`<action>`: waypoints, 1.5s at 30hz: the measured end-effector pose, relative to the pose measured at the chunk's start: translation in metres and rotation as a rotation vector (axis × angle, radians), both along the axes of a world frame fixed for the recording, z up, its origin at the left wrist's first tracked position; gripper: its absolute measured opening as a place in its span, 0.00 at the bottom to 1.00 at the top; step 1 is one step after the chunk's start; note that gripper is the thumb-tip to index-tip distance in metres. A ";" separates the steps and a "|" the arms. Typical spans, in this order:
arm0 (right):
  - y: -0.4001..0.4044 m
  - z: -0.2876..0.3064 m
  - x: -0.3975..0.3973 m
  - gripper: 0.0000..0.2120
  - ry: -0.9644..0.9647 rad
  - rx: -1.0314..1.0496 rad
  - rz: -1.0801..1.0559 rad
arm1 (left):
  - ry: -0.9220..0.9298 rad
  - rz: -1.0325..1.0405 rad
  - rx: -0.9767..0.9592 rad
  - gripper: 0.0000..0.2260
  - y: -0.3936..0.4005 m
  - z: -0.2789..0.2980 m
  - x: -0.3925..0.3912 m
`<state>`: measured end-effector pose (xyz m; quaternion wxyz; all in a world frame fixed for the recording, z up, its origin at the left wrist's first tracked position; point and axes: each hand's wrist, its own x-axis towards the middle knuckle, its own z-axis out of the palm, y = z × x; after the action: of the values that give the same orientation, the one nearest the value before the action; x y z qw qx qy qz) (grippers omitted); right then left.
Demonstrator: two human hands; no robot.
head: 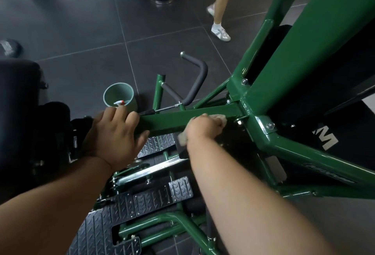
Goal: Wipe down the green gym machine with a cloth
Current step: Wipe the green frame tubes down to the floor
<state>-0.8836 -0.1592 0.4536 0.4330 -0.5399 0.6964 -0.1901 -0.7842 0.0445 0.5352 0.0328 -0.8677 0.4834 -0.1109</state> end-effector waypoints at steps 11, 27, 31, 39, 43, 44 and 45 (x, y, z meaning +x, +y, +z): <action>0.098 0.026 -0.030 0.14 0.120 -0.752 0.903 | 0.043 0.026 -0.003 0.11 -0.001 0.001 0.001; -0.021 0.069 0.020 0.13 0.495 -0.806 1.582 | 0.151 0.060 0.001 0.11 -0.003 0.008 0.000; 0.014 0.071 0.048 0.17 0.397 -0.748 1.758 | 0.168 0.059 0.025 0.10 -0.004 0.008 0.001; -0.016 0.079 0.048 0.13 0.606 -0.742 1.951 | 0.160 0.074 0.065 0.10 -0.006 0.010 0.001; -0.022 0.069 0.040 0.12 0.561 -0.788 1.810 | 0.155 0.087 0.092 0.11 -0.005 0.011 0.001; -0.016 0.064 0.036 0.14 0.449 -0.768 1.707 | 0.159 0.092 0.099 0.11 -0.005 0.011 0.001; -0.008 0.060 0.030 0.17 0.325 -0.730 1.594 | 0.162 0.099 0.106 0.12 -0.005 0.011 0.001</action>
<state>-0.8533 -0.1676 0.5131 0.1333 -0.9884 0.0629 0.0363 -0.7834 0.0393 0.5465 0.0448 -0.8937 0.4463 -0.0130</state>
